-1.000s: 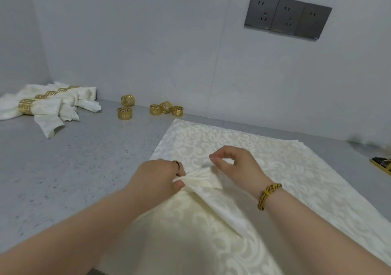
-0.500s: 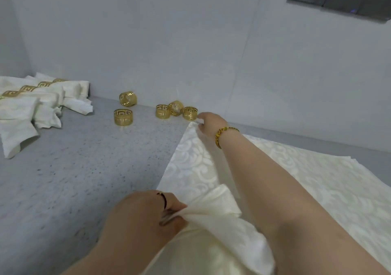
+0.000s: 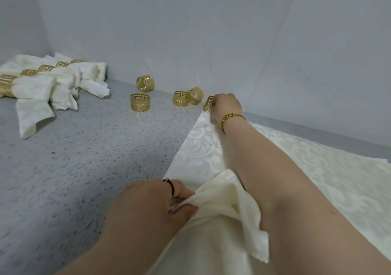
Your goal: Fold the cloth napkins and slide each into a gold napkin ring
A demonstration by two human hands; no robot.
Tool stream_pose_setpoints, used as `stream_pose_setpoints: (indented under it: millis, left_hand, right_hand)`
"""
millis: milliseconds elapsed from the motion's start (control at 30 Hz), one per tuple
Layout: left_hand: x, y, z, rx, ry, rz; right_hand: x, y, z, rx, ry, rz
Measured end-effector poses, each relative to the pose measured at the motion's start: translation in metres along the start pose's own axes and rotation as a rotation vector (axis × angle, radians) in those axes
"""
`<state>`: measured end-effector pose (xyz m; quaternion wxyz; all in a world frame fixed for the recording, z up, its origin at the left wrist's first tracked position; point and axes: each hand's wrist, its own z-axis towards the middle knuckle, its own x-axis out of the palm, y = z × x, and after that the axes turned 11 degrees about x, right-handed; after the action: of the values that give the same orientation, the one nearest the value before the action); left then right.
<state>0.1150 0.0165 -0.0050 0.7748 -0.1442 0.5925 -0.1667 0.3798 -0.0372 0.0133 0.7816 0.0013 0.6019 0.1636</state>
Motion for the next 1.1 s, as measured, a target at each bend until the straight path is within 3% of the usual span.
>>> stream_pose_setpoints:
  millis: [133, 367, 667, 767, 933, 1100]
  left_hand:
    - [0.003, 0.001, -0.009, 0.011, -0.112, -0.089]
    - [-0.001, -0.007, -0.016, 0.054, -0.151, -0.085]
    - [-0.019, -0.049, -0.039, 0.121, -0.132, -0.168]
    - [-0.019, -0.059, -0.047, 0.135, -0.109, -0.082]
    - [-0.01, -0.063, -0.052, 0.126, 0.004, 0.028]
    - [-0.004, -0.055, -0.055, 0.064, -0.01, -0.124]
  right_hand:
    - [-0.029, -0.02, -0.019, -0.067, -0.05, 0.024]
    - [-0.107, -0.085, -0.128, -0.043, -0.093, 0.341]
    - [-0.136, -0.145, -0.292, -0.027, 0.132, 0.105]
    - [-0.131, -0.152, -0.301, -0.006, 0.185, 0.11]
    - [-0.134, -0.17, -0.287, 0.23, 0.239, 0.529]
    - [-0.124, -0.179, -0.279, 0.274, 0.195, 0.53]
